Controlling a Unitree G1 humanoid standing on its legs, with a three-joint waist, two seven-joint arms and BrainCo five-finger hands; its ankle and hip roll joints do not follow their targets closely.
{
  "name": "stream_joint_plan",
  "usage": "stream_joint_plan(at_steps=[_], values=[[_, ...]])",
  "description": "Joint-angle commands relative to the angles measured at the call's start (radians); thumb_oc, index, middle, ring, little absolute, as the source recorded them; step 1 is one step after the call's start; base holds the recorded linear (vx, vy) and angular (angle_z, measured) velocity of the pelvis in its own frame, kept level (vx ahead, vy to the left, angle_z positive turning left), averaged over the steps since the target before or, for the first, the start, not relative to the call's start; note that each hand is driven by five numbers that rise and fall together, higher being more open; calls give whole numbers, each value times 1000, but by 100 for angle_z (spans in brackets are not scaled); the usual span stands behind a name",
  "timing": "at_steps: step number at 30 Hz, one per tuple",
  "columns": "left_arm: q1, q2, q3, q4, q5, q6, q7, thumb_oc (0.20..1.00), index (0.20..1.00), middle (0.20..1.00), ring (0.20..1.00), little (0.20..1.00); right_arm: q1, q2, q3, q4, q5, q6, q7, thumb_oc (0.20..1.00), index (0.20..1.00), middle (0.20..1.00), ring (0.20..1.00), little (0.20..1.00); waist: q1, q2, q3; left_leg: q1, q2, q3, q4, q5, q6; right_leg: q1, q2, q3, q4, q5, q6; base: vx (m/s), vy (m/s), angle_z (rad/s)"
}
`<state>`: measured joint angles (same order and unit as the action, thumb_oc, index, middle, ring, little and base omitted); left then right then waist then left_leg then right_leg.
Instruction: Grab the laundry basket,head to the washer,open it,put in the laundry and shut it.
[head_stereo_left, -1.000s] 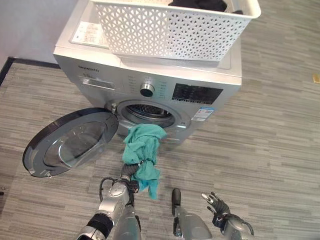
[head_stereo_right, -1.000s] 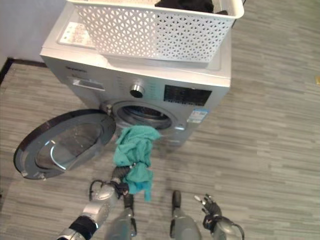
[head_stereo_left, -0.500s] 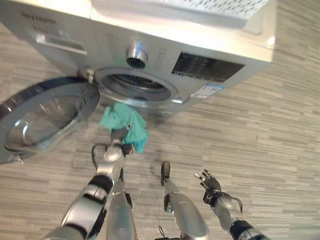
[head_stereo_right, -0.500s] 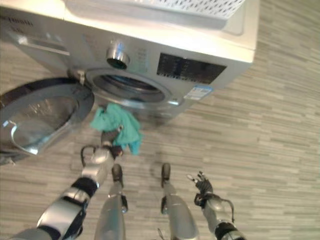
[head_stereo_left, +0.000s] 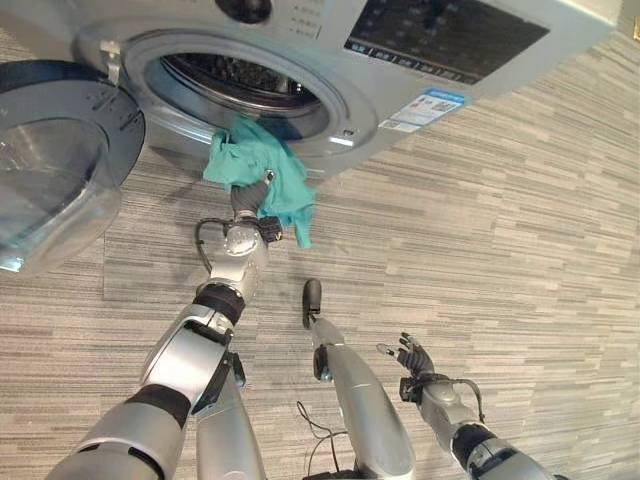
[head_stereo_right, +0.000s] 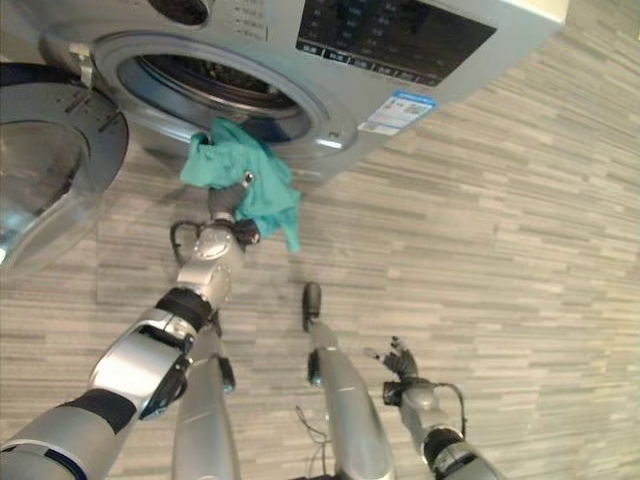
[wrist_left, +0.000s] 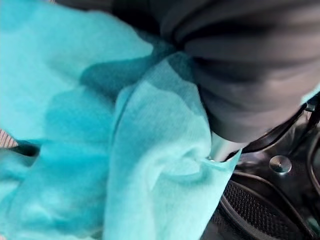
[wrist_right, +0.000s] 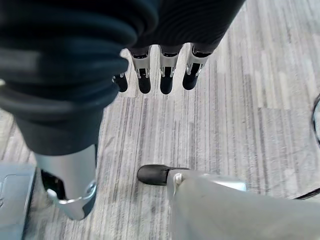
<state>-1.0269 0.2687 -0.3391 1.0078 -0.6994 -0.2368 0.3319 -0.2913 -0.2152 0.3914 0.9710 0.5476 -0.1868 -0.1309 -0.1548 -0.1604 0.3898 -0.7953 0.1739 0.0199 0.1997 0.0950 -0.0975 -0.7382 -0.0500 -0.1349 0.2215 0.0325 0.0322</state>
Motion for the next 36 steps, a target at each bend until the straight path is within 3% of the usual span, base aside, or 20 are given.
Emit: stream_joint_plan(at_steps=[1, 6, 14, 17, 20, 25, 28, 30, 32, 33, 35, 36], values=[[-166, 107, 6, 76, 10, -39, 15, 200, 200, 200, 200, 200, 42, -43, 14, -154, 57, -55, -17, 1000, 1000, 1000, 1000, 1000, -40, 23, -72, -159, -20, -72, 94, -60, 26, -36, 3, 9, 228, -253, -6, 4, -2, 3], [-344, 239, -14, 130, -25, -43, 10, 200, 200, 200, 200, 200, 55, -85, 21, -328, 73, -91, -10, 1000, 1000, 1000, 1000, 1000, -81, 27, -73, -237, -22, -77, 134, -81, 29, -104, -10, 17, 267, -262, -5, 16, 5, 4], [-552, 260, -42, 136, -177, -77, -17, 200, 200, 200, 200, 200, 33, -113, 3, -336, 50, -87, -34, 1000, 1000, 1000, 1000, 1000, -116, 43, -76, -285, -34, -62, 126, -97, 30, -120, -15, 33, 199, -242, 16, 51, 2, 2], [-596, 215, -31, 106, -247, -101, -23, 200, 200, 200, 200, 200, 39, -118, -20, -325, 58, -80, -47, 1000, 1000, 1000, 1000, 1000, -126, 54, -72, -290, -41, -51, 122, -105, 32, -116, -17, 40, 165, -234, 23, 67, -23, -5], [-559, 109, -5, 9, -280, -135, -9, 200, 200, 200, 200, 200, 74, -127, -45, -334, 63, -73, -55, 1000, 1000, 1000, 1000, 1000, -130, 71, -56, -290, -51, -31, 136, -120, 37, -119, -15, 53, 164, -238, 23, 62, -11, -3], [-528, 3, 11, -69, -298, -154, 2, 200, 200, 200, 200, 200, 78, -135, -38, -348, 66, -67, -60, 1000, 1000, 1000, 1000, 1000, -137, 66, -35, -289, -46, -13, 155, -140, 46, -136, -5, 71, 170, -230, 25, 24, -16, -4], [-537, -9, 11, -78, -290, -156, 7, 200, 200, 200, 200, 200, 86, -149, -36, -389, 63, -73, -56, 1000, 1000, 1000, 1000, 1000, -147, 59, -26, -294, -37, -3, 164, -147, 49, -151, 5, 80, 168, -223, 26, 22, -44, -7], [-552, 5, 14, -65, -292, -154, 7, 200, 200, 200, 200, 200, 89, -155, -39, -408, 67, -76, -55, 1000, 1000, 1000, 1000, 1000, -152, 57, -26, -296, -34, 0, 165, -150, 48, -155, 11, 85, 163, -220, 27, 19, -31, -14], [-621, 102, 15, 4, -305, -148, 8, 200, 200, 200, 200, 200, 98, -178, -50, -456, 67, -92, -52, 1000, 1000, 1000, 1000, 1000, -174, 48, -31, -305, -22, 11, 165, -155, 43, -163, 25, 95, 131, -210, 27, 22, -31, -19], [-626, 105, 14, 10, -308, -148, 4, 200, 200, 200, 200, 200, 97, -178, -49, -458, 67, -91, -52, 1000, 1000, 1000, 1000, 1000, -175, 48, -31, -307, -21, 11, 165, -155, 43, -164, 26, 95, 129, -208, 27, 14, -34, -21], [-709, 220, -42, 86, -251, -124, 12, 200, 200, 200, 200, 200, 102, -198, -66, -495, 68, -107, -49, 1000, 1000, 1000, 1000, 1000, -193, 45, -41, -322, -11, 15, 167, -155, 39, -171, 34, 98, 103, -197, 29, 12, -39, -22], [-786, 334, -128, 135, -172, -103, 24, 200, 200, 200, 200, 200, 112, -226, -94, -549, 64, -128, -47, 1000, 1000, 1000, 1000, 1000, -207, 47, -54, -338, -2, 17, 169, -155, 35, -180, 43, 106, 82, -183, 33, 16, -25, -19]])
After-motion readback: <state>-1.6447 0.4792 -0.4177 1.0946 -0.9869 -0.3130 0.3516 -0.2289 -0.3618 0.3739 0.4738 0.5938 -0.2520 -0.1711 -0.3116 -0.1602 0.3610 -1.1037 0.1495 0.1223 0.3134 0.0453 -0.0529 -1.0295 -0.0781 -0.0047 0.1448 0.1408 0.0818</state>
